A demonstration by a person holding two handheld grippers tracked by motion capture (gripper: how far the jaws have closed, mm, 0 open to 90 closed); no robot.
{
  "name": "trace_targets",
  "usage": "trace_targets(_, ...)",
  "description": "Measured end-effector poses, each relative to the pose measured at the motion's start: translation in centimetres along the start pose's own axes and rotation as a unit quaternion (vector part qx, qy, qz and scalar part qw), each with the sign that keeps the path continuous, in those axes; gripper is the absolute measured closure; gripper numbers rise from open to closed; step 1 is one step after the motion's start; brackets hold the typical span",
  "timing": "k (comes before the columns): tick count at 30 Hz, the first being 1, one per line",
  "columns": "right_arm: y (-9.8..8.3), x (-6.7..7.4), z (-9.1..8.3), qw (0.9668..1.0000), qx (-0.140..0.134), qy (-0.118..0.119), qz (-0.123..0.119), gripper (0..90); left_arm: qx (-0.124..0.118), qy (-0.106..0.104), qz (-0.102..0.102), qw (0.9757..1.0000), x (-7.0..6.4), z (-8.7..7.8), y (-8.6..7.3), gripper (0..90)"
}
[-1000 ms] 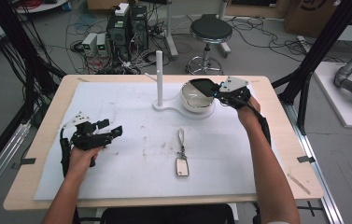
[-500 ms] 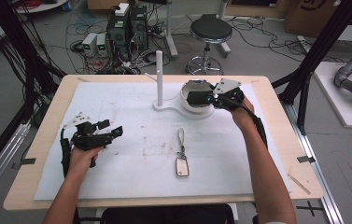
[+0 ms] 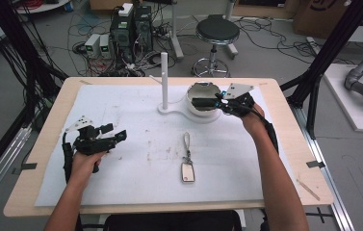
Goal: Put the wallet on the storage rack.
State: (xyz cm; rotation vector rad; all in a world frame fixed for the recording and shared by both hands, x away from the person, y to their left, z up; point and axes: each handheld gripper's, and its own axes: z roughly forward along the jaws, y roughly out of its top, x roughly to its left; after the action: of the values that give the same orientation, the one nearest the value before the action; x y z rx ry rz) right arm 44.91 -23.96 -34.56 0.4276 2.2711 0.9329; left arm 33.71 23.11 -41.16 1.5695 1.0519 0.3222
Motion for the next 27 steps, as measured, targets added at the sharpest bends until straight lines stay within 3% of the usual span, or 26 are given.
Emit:
trace_targets(4, -0.2, 0.2, 0.0, 0.9998, 0.016, 0.013, -0.005, 72.5, 0.001, 0.002, 0.0, 1.0, 0.1, 0.0, 0.0, 21.1)
trace_targets(6, 0.0, 0.3, -0.1, 0.9998, 0.019, -0.001, 0.007, 64.0, 0.0, 0.002, 0.0, 1.0, 0.1, 0.0, 0.0, 21.1)
trace_targets(8, 0.2, 0.4, -0.4, 0.9997, 0.003, -0.001, 0.023, 59.5, 0.0, 0.003, 0.0, 1.0, 0.1, 0.0, 0.0, 21.1)
trace_targets(10, 0.2, 0.6, -0.9, 0.9997, -0.008, -0.006, 0.023, 58.3, 0.0, 0.004, 0.001, 1.0, 0.1, -0.1, 0.0, 21.1)
trace_targets(12, -0.4, 0.9, -1.5, 0.9985, -0.03, -0.02, 0.041, 53.6, -0.002, 0.006, -0.001, 1.0, 0.2, -0.2, 0.0, 21.1)
trace_targets(14, -1.1, 0.9, -2.0, 0.9966, -0.022, -0.026, 0.075, 48.9, -0.001, 0.006, 0.0, 1.0, 0.2, -0.2, 0.0, 21.1)
trace_targets(17, -2.7, 1.0, -3.2, 0.9899, -0.037, -0.032, 0.133, 43.3, -0.001, 0.009, 0.004, 0.9999, 0.2, -0.2, 0.0, 21.1)
trace_targets(20, -4.5, 1.0, -4.4, 0.9787, -0.035, -0.014, 0.202, 36.0, 0.001, 0.008, 0.018, 0.9998, 0.1, -0.3, 0.0, 22.0)
trace_targets(22, -5.6, 1.3, -5.1, 0.9737, -0.02, -0.012, 0.227, 28.6, -0.006, 0.01, 0.024, 0.9996, 0.1, -0.3, 0.1, 22.0)
trace_targets(25, -7.2, 2.0, -6.1, 0.9662, -0.004, -0.012, 0.258, 25.3, -0.009, 0.022, 0.03, 0.9993, 0.0, -0.3, 0.2, 20.7)
trace_targets(27, -8.2, 2.7, -6.5, 0.966, 0.002, -0.019, 0.258, 23.2, -0.009, 0.028, 0.029, 0.9991, 0.0, -0.3, 0.2, 20.1)
